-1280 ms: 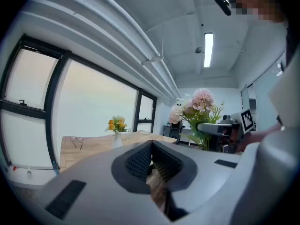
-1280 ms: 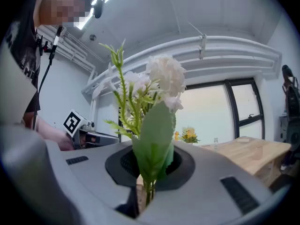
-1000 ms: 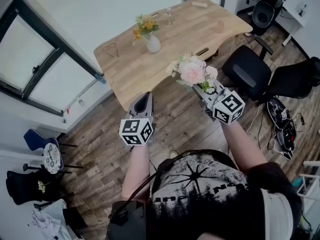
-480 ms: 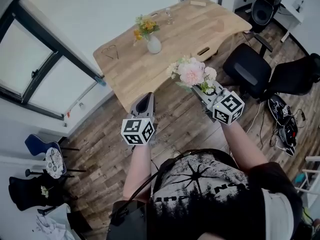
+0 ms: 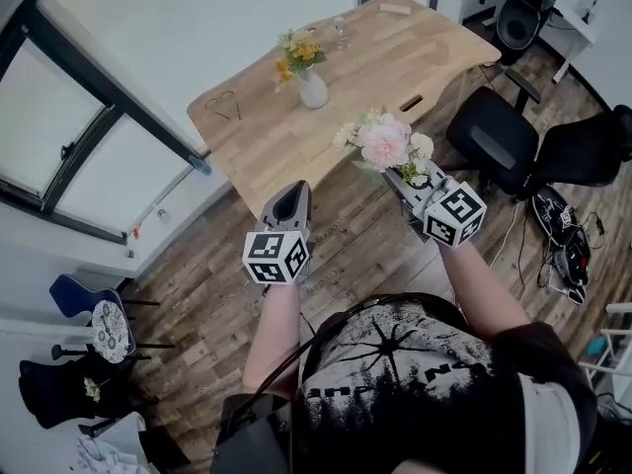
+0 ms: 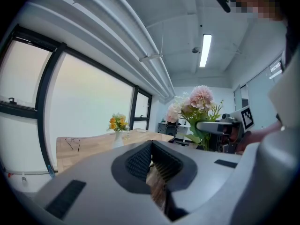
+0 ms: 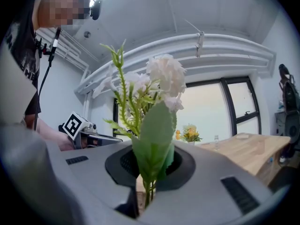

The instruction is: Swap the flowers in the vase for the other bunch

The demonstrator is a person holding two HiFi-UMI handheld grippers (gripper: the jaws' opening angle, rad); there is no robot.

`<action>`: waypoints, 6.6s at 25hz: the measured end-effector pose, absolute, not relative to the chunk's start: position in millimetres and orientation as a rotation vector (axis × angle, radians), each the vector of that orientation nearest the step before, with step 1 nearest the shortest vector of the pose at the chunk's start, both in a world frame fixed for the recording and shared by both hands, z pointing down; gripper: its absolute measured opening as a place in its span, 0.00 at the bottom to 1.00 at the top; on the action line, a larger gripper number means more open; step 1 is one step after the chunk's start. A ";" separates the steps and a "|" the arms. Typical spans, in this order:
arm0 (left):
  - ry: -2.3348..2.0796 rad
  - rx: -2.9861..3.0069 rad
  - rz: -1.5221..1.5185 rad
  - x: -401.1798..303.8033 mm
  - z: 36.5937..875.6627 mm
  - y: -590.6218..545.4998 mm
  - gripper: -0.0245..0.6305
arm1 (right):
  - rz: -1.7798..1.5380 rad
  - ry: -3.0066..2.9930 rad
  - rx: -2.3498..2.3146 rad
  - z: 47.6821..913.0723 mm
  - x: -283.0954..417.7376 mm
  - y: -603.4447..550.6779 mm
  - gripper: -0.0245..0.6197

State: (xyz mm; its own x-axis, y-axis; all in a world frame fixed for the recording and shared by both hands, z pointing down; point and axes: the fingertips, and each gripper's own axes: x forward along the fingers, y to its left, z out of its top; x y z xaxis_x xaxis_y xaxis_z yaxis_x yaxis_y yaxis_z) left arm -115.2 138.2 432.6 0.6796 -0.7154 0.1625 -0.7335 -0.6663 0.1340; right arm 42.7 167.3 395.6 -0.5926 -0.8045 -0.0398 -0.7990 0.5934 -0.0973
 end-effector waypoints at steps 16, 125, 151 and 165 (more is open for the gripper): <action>-1.095 2.732 0.122 -151.3 442.7 101.4 0.06 | -0.062 2.668 -1.490 397.2 6.8 140.9 0.10; -1.321 2.562 0.220 -61.7 466.7 -264.6 0.50 | -0.133 2.757 -1.298 424.1 118.3 -230.5 0.10; -1.377 2.607 0.075 -58.8 439.4 -271.8 0.16 | -0.138 2.766 -1.298 423.7 120.1 -227.4 0.10; -1.422 2.635 0.042 -58.0 406.2 -276.8 0.16 | -0.122 2.764 -1.257 417.7 121.4 -228.8 0.10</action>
State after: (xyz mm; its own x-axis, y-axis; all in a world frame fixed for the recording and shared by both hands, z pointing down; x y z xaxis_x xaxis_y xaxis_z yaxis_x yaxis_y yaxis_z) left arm -58.0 -276.8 406.2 0.5509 -0.8293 0.0938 -0.8334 -0.5405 0.1156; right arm 121.4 -228.8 417.7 -0.6534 -0.7546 -0.0603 -0.7463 0.6555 -0.1155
